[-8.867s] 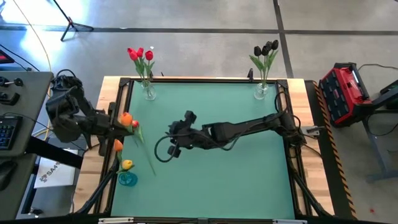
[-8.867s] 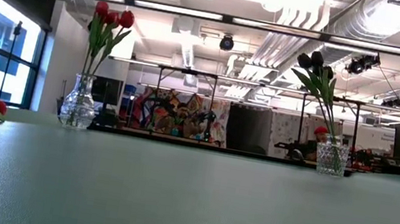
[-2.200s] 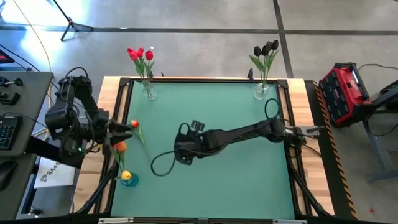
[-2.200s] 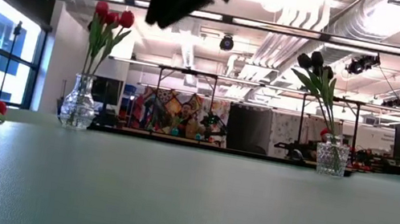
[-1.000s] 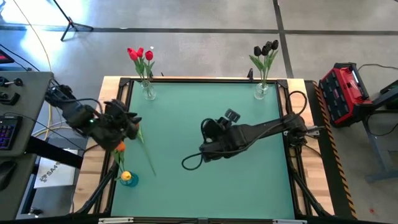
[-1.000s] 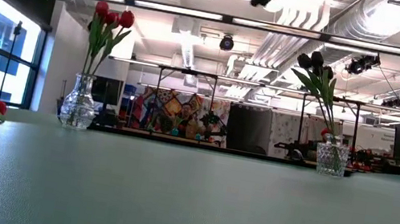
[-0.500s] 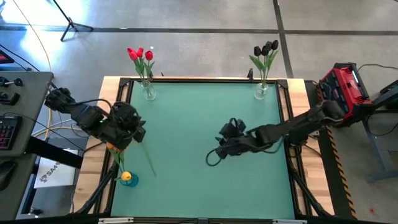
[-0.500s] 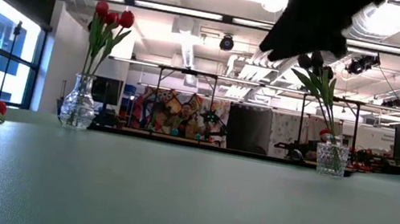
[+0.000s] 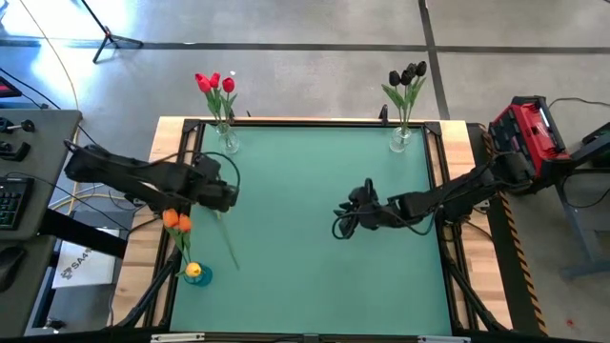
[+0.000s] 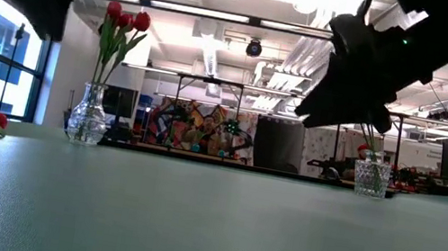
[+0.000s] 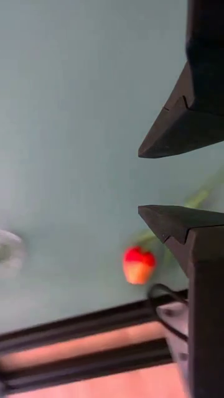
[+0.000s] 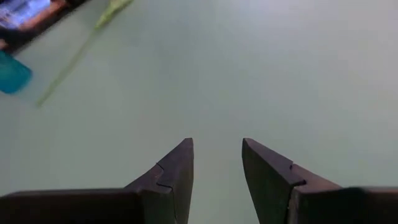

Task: Sort flowers into vase by color
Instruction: Put the orange tulip into the blue vase

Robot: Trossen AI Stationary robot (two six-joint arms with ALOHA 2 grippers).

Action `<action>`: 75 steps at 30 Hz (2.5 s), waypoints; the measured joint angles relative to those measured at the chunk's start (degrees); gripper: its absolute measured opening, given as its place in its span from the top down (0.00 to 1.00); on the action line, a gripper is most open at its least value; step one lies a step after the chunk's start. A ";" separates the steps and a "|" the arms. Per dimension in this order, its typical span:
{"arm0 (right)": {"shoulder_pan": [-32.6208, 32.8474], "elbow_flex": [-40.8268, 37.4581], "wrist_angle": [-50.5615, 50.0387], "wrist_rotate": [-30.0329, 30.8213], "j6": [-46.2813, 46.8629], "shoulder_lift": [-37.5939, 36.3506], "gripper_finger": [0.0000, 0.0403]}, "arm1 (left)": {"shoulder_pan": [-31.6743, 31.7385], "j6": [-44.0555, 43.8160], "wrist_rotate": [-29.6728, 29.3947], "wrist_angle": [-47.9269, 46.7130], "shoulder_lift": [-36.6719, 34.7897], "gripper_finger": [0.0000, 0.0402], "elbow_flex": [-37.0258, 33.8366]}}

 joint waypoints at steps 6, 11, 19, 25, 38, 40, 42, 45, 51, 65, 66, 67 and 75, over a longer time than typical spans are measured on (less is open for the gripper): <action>1.00 -0.36 -0.34 0.03 -5.03 0.00 0.69 | 1.26 -8.58 8.43 1.69 1.56 0.70 -8.79; 2.57 -0.36 -0.31 1.20 -8.59 0.00 0.69 | 1.27 -13.31 11.34 7.98 2.44 0.70 -14.63; 3.65 -0.36 -0.33 1.88 -9.63 0.00 0.69 | 1.28 -14.55 14.17 11.38 5.88 0.53 -16.13; 3.72 -0.35 -0.33 1.89 -8.49 0.00 0.69 | 1.43 -15.98 24.28 18.19 7.89 0.41 -17.00; 5.60 -0.32 -2.67 3.02 -8.53 0.04 0.69 | -1.00 -22.89 27.05 19.33 19.37 0.52 -16.98; 6.21 -0.32 -3.17 3.90 -8.55 0.04 0.69 | -1.23 -22.92 27.78 20.09 21.24 0.56 -16.98; 6.61 -0.32 -3.56 4.15 -8.55 0.07 0.69 | -1.18 -22.46 27.82 21.48 22.38 0.58 -16.87; 6.98 -0.32 -3.91 4.36 -8.53 0.07 0.69 | -0.55 -21.76 27.48 22.71 23.31 0.60 -16.78; 7.28 -0.32 -4.20 5.07 -8.53 0.07 0.69 | -0.16 -19.18 26.38 23.99 23.73 0.69 -16.85; 7.28 -0.29 -4.26 5.09 -7.33 0.07 0.69 | -2.23 -17.27 21.92 23.49 23.75 0.98 -16.00; 7.28 -0.32 -4.24 5.09 -7.15 0.07 0.69 | -2.60 -16.37 20.68 22.85 23.76 0.99 -15.58; 7.28 -0.32 -4.24 5.10 -6.96 0.07 0.69 | -2.96 -15.84 19.70 22.15 23.69 0.99 -14.95; 7.28 -0.29 -3.82 10.38 -2.68 0.07 0.69 | -5.83 -11.41 7.72 14.27 20.06 0.99 -7.27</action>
